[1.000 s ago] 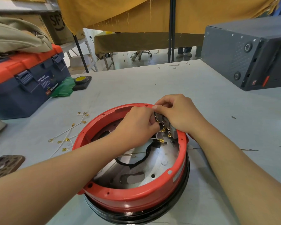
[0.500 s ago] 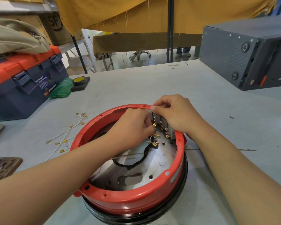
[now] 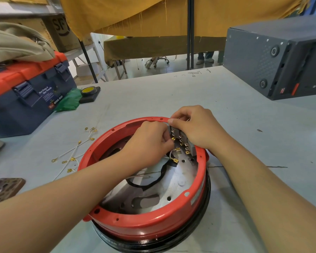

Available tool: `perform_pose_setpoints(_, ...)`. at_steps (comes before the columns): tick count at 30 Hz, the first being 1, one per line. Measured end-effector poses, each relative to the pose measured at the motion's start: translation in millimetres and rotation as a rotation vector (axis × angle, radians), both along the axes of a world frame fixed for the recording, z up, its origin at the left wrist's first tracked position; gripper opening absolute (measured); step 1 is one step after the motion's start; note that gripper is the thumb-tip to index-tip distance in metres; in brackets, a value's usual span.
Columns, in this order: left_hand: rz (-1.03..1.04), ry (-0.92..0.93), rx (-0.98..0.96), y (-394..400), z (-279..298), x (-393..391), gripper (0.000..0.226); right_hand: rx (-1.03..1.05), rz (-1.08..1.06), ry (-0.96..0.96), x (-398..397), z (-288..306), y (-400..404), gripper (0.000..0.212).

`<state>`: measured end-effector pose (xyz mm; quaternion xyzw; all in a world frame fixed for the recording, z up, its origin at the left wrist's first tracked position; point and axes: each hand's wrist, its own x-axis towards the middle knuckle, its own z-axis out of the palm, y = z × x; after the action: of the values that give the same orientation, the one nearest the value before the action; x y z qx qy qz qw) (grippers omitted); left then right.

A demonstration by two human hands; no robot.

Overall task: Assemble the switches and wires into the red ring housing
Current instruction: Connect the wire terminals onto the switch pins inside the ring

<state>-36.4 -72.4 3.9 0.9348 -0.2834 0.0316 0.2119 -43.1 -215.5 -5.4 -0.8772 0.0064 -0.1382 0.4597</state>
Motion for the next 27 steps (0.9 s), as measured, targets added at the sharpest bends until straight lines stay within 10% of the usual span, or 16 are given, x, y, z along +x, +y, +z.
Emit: perform_pose_setpoints(27,0.035,0.051,-0.072,26,15,8,0.009,0.001,-0.006,-0.008,-1,1,-2,0.016)
